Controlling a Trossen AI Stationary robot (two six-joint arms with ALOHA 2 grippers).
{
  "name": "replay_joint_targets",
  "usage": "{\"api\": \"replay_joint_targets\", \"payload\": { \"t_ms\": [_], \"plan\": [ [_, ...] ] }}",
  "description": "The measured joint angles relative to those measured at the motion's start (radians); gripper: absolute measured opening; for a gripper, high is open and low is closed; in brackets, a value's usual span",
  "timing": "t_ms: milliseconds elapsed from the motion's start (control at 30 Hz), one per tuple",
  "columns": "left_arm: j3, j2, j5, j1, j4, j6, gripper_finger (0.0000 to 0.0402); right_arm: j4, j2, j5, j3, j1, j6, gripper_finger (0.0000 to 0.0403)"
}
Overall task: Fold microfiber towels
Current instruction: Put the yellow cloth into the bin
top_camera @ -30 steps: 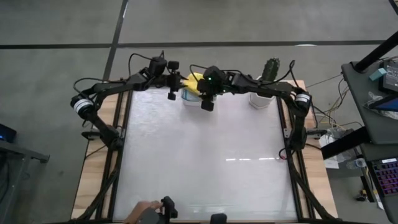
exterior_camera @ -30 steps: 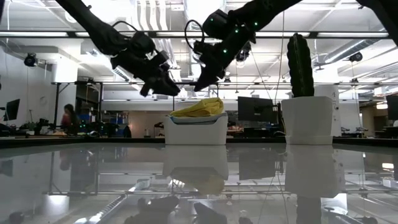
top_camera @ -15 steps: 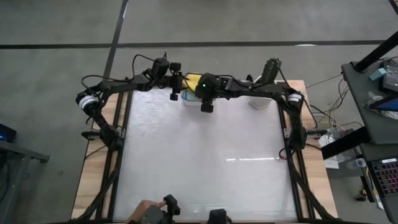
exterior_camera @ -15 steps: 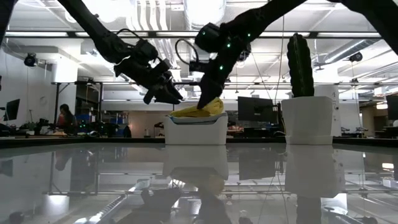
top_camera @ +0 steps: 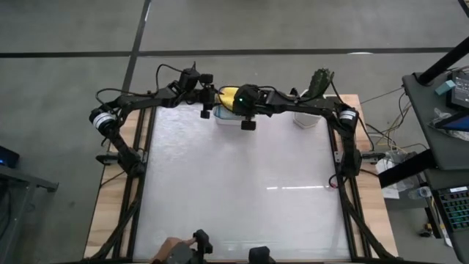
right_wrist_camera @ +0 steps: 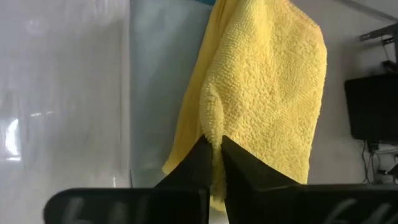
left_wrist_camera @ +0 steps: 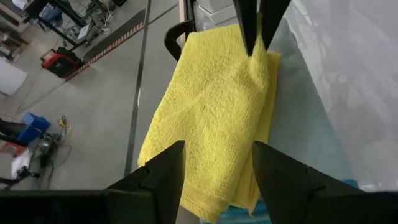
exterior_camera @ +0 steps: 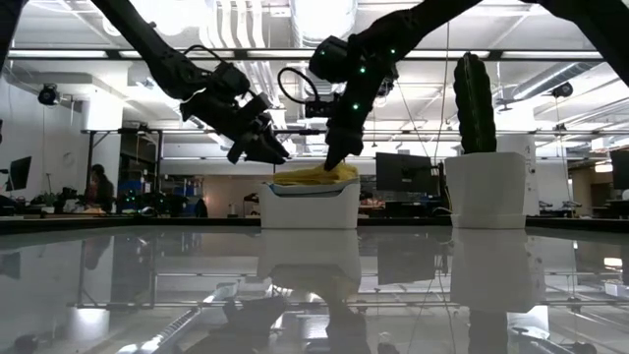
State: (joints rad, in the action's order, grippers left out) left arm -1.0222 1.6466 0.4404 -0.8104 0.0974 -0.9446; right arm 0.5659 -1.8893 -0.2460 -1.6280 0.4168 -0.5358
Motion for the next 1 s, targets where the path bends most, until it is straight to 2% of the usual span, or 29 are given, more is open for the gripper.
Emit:
{"api": "replay_joint_targets", "payload": {
  "t_ms": [233,567,767,1000],
  "plan": [
    [0.001,0.000,0.000,0.000,-0.001,0.049,0.0171,0.071,0.012,0.002,-0.035,0.000,0.014,0.0013],
    [0.001,0.008,0.000,0.002,0.000,0.076,0.0171,0.087,0.059,0.022,-0.025,0.000,0.071,0.0012],
    [0.001,0.045,0.000,0.004,0.000,0.075,0.0171,0.082,0.068,0.126,0.015,0.000,0.099,0.0012],
    [0.001,0.060,0.000,0.005,0.018,0.075,0.0171,0.071,0.026,0.131,0.032,0.000,0.130,0.0014]
  ]
}}
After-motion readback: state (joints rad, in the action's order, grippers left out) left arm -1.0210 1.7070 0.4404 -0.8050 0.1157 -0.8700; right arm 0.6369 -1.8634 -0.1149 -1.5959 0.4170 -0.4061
